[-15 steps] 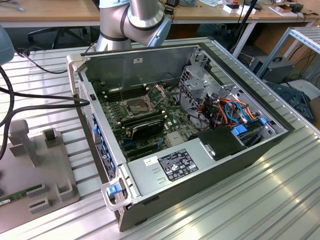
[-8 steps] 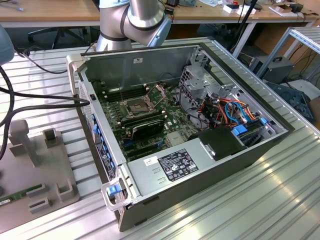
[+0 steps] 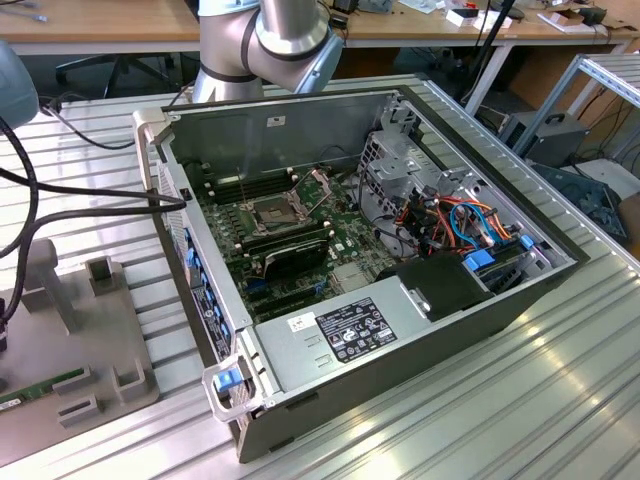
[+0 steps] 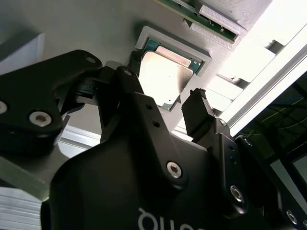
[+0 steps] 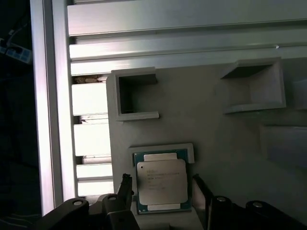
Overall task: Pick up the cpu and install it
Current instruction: 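Pick up the cpu and move it towards the insertion slot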
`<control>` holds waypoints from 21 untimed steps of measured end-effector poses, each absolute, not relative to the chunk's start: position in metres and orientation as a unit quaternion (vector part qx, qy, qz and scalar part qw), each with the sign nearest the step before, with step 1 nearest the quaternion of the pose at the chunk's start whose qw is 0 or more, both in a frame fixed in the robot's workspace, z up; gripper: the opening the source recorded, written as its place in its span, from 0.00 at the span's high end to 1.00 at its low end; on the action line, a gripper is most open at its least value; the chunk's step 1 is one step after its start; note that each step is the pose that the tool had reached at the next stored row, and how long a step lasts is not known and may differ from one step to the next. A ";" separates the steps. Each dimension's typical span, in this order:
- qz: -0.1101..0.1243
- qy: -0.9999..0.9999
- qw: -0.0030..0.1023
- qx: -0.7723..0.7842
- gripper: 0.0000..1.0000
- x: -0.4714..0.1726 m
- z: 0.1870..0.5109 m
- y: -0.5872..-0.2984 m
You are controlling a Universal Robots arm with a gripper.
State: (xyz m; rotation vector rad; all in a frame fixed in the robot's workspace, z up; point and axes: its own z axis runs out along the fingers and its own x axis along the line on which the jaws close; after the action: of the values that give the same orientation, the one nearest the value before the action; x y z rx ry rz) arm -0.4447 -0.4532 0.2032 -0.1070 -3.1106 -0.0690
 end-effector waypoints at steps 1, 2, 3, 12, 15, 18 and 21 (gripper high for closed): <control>-0.022 -0.999 0.014 -0.034 0.38 -0.444 0.202 -0.453; -0.022 -0.999 0.014 -0.034 0.38 -0.443 0.201 -0.453; -0.022 -0.999 0.014 -0.034 0.38 -0.443 0.200 -0.453; -0.022 -0.999 0.014 -0.033 0.31 -0.443 0.199 -0.453; -0.022 -0.999 0.014 -0.019 0.31 -0.443 0.198 -0.452; -0.022 -1.000 0.015 -0.007 0.31 -0.443 0.198 -0.450; -0.022 -1.000 0.015 -0.007 0.31 -0.443 0.196 -0.449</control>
State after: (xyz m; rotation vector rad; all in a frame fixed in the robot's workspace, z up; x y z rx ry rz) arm -0.4433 -0.4493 0.1959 -0.0232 -3.1111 -0.0675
